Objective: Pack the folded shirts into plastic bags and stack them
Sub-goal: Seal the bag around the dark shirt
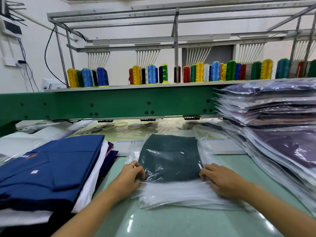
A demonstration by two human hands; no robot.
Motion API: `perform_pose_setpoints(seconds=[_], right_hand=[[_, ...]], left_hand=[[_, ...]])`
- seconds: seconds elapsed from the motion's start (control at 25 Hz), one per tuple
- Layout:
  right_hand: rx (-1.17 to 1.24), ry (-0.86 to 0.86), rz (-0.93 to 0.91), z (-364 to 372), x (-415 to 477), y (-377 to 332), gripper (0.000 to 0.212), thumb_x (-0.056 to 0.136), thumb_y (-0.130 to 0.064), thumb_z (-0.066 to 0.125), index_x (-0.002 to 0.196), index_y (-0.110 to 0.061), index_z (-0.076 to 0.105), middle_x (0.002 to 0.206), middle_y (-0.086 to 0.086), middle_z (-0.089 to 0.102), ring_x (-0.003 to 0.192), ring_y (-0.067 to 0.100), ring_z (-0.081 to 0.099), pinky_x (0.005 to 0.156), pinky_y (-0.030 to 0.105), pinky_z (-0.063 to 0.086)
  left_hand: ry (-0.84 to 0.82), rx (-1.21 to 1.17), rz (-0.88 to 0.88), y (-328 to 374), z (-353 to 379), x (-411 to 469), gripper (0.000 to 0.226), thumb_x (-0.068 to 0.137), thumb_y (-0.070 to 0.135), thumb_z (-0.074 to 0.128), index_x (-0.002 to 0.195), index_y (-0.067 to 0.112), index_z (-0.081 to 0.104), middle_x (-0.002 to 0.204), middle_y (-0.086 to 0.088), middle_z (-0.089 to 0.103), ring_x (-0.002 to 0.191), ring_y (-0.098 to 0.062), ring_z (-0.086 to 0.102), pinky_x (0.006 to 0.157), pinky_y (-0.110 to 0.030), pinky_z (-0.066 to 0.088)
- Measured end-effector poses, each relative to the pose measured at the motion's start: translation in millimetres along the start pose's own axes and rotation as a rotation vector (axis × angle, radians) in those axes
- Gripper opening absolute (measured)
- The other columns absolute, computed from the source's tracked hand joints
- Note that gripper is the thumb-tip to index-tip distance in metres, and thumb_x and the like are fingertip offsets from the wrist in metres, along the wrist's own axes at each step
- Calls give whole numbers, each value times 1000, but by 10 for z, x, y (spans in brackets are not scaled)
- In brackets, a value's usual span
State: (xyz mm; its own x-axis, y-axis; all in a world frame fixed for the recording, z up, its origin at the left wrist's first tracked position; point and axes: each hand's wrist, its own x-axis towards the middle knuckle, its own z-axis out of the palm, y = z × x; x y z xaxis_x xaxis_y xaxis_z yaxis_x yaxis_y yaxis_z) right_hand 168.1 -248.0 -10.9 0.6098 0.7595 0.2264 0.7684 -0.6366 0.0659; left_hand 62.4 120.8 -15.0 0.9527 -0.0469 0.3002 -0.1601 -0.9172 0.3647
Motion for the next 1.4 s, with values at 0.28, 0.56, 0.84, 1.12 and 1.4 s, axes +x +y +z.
perform_pose_setpoints(seconds=[0.28,0.56,0.84,1.12,1.4], right_hand=[[392,61,263,1,-31,95,28,94,-30,46,74,-22,63,91,-10,53,89,7,53,84,36,47],[348,305,515,-35,727,172,13,97,-28,51,91,-23,61,98,-4,54,96,19,54,85,39,49],[193,180,535,105,1836,272,47,98,-42,44,140,-21,45,145,7,44,133,28,40,108,44,35],[104,-127,478,612,2524,534,70,88,-75,14,154,-55,5,169,2,1,153,39,-2,118,62,-3],[62,-150,601,637,2510,747,92,74,-89,5,151,-43,29,161,3,30,147,32,26,112,58,20]], left_hand=[[-210,-215,-135,-91,-165,15,29,77,36,52,88,37,78,131,27,55,118,10,50,97,-16,38],[41,59,-163,125,-116,813,6,97,26,55,97,27,62,110,5,62,104,-14,56,87,-29,45],[54,100,-173,340,228,1881,50,100,35,52,143,12,42,146,-10,48,134,-27,45,113,-40,37],[-150,283,-279,82,779,2570,60,102,56,19,160,40,14,169,12,7,156,-28,1,119,-66,-7],[-126,302,-466,-139,857,2529,97,77,91,5,159,40,18,169,9,11,155,-34,7,119,-64,3]])
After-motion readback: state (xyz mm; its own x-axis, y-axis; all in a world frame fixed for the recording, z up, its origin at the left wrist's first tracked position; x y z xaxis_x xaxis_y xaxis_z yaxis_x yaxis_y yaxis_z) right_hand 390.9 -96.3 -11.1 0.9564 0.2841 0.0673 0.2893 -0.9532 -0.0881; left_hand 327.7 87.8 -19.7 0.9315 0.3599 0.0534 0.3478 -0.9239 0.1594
